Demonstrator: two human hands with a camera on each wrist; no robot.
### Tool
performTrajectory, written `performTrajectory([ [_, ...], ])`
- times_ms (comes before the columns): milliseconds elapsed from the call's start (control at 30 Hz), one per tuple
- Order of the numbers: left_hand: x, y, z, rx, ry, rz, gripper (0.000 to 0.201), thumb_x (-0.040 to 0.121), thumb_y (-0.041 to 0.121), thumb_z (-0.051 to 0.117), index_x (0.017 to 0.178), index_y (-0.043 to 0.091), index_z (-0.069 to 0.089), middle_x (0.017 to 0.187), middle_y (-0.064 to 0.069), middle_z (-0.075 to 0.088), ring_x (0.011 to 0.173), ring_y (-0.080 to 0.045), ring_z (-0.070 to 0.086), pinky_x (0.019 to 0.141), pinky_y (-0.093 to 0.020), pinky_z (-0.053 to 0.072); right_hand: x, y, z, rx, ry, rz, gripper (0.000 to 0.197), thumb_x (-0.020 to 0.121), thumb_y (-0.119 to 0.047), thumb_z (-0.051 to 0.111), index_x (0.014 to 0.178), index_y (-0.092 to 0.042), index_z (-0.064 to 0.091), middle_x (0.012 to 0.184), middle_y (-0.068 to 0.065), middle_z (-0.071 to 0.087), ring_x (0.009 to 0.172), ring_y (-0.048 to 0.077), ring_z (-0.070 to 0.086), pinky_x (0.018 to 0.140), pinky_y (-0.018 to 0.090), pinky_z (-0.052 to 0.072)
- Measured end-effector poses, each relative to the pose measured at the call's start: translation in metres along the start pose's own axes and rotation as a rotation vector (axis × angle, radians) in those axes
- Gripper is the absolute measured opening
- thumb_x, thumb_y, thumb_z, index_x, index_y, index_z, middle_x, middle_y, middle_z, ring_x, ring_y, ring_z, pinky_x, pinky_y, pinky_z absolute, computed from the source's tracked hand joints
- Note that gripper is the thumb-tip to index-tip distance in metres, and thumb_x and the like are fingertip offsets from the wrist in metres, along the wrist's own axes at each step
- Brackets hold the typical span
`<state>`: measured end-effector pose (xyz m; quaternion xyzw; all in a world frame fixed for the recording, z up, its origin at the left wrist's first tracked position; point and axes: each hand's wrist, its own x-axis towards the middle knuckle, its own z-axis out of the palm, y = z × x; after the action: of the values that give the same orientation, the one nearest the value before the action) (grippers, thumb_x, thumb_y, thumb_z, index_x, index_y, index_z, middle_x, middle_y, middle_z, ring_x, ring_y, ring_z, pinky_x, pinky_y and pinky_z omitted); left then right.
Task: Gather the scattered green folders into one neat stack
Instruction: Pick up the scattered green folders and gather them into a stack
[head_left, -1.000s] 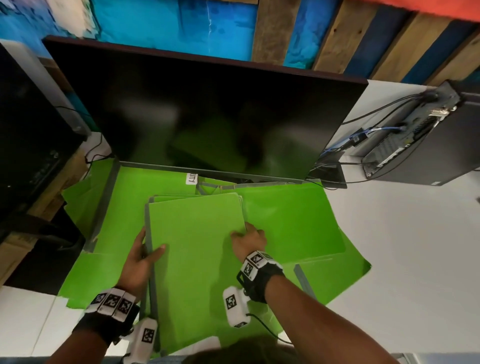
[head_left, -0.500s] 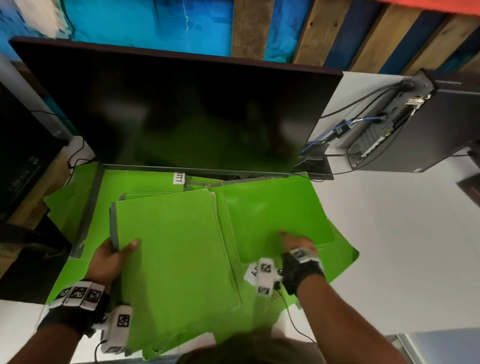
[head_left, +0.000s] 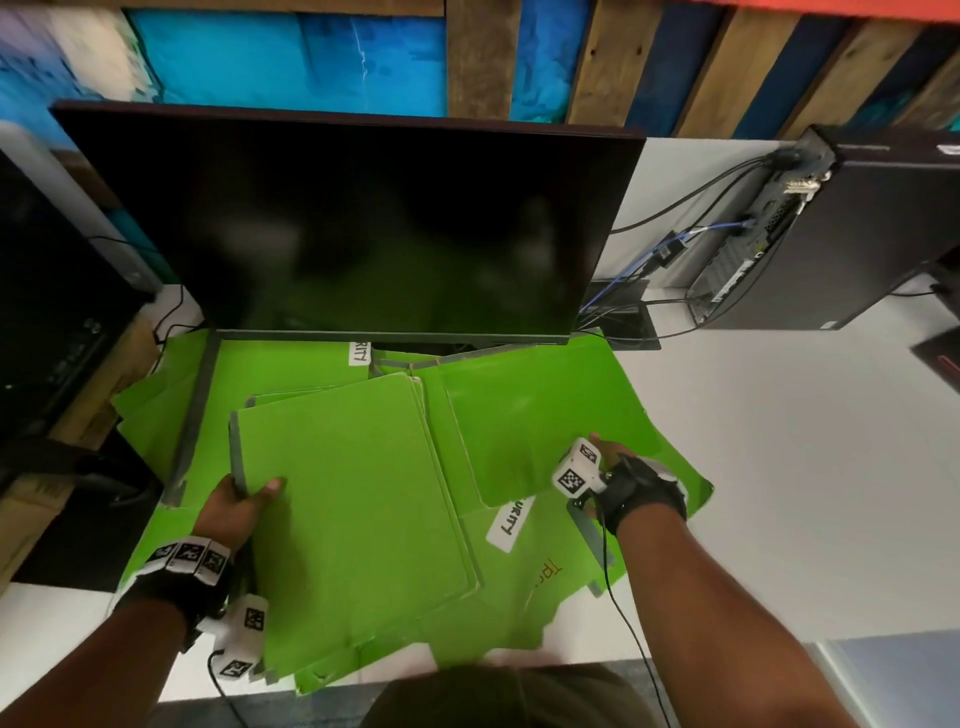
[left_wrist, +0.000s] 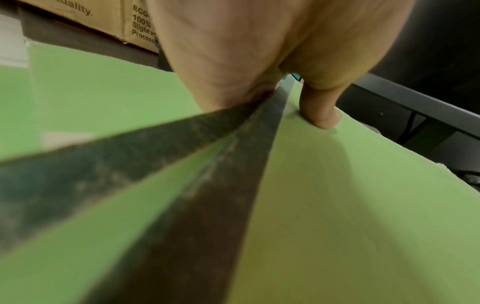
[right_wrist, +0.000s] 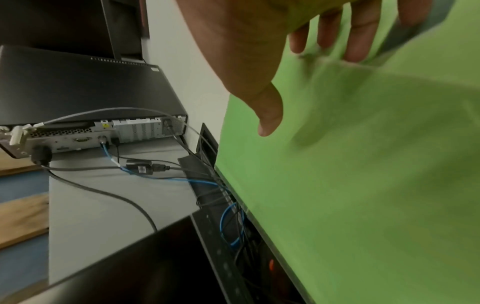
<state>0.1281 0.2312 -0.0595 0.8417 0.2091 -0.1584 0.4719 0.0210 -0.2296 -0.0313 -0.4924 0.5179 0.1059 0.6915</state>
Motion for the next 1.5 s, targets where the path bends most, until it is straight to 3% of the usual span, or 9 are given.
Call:
performTrajectory([
  [200,0.000,0.001,-0.001,0.070,0.000,-0.020,0.041,0.083,0.031,0.072,0.107,0.001,0.057,0.103,-0.021,0.066,0.093,-0.039,0.062,0.087,-0.051,0.051,-0.028,0.002,0.025,-0.676,0.149,-0.246,0.067,0.089,-0.014,0.057,0.146,-0.035,0.031,0.139,0.001,0.051,0.121,0.024,0.052,0.095,0.032,0.041],
  [300,0.004,-0.001,-0.002,0.090,-0.001,-0.034,0.045,0.082,0.035,0.072,0.109,0.003,0.055,0.104,-0.020,0.065,0.095,-0.040,0.061,0.090,-0.053,0.049,-0.026,0.010,0.030,-0.653,0.223,-0.263,0.076,0.086,-0.012,0.057,0.149,-0.036,0.021,0.146,0.004,0.044,0.129,0.028,0.046,0.107,0.042,0.039],
  [533,0.002,-0.003,-0.001,0.048,-0.001,-0.044,0.031,0.084,0.030,0.071,0.099,0.008,0.056,0.097,-0.017,0.066,0.093,-0.039,0.064,0.091,-0.052,0.050,-0.010,0.002,-0.004,-0.549,0.293,-0.313,0.045,0.092,-0.011,0.051,0.136,-0.008,0.044,0.132,0.017,0.057,0.119,0.030,0.057,0.094,0.035,0.049],
  [667,-0.001,-0.001,-0.001,0.054,-0.013,-0.043,0.029,0.085,0.028,0.069,0.096,0.006,0.053,0.091,-0.014,0.061,0.085,-0.031,0.057,0.085,-0.042,0.047,-0.004,0.006,-0.050,-0.413,0.294,-0.194,0.048,0.095,-0.024,0.053,0.138,-0.006,0.044,0.138,-0.004,0.046,0.127,0.023,0.050,0.090,0.030,0.048],
  [833,-0.006,0.001,0.001,-0.030,-0.035,-0.035,0.035,0.086,0.024,0.069,0.112,0.004,0.057,0.102,-0.014,0.066,0.088,-0.031,0.061,0.082,-0.042,0.049,-0.011,0.026,-0.073,-0.446,0.312,-0.171,0.047,0.090,-0.038,0.059,0.122,-0.004,0.061,0.128,0.019,0.059,0.111,0.033,0.058,0.094,0.039,0.043],
  [1000,-0.011,0.009,0.001,-0.106,-0.042,-0.045,0.039,0.087,0.017,0.067,0.121,0.002,0.054,0.110,-0.014,0.064,0.084,-0.025,0.061,0.069,-0.031,0.049,-0.063,0.024,-0.008,-0.171,0.083,-0.228,0.057,0.093,-0.017,0.059,0.141,0.003,0.035,0.126,0.010,0.048,0.119,0.033,0.048,0.081,0.019,0.040],
  [1100,-0.013,0.009,0.002,-0.116,-0.018,-0.063,0.039,0.088,0.019,0.067,0.120,0.004,0.051,0.109,-0.011,0.062,0.088,-0.026,0.059,0.072,-0.033,0.049,-0.055,0.027,0.034,-0.107,-0.130,-0.237,0.037,0.090,-0.004,0.059,0.126,-0.001,0.053,0.119,0.007,0.055,0.094,0.029,0.065,0.070,0.019,0.050],
  [1267,-0.012,0.003,0.003,-0.107,-0.020,-0.070,0.044,0.087,0.030,0.067,0.122,0.009,0.048,0.112,-0.011,0.062,0.099,-0.031,0.061,0.089,-0.044,0.051,-0.022,0.037,0.087,-0.295,-0.275,-0.352,0.034,0.067,-0.024,0.083,0.099,-0.020,0.071,0.094,-0.002,0.075,0.101,0.027,0.067,0.097,0.052,0.046],
  [1500,-0.011,-0.003,0.004,-0.146,-0.017,-0.022,0.051,0.084,0.042,0.067,0.118,0.006,0.053,0.109,-0.009,0.065,0.101,-0.028,0.061,0.087,-0.037,0.046,-0.039,0.050,0.163,-0.610,-0.155,-0.518,0.084,0.081,-0.007,0.071,0.148,-0.015,0.020,0.144,0.005,0.043,0.130,0.024,0.044,0.108,0.036,0.036],
])
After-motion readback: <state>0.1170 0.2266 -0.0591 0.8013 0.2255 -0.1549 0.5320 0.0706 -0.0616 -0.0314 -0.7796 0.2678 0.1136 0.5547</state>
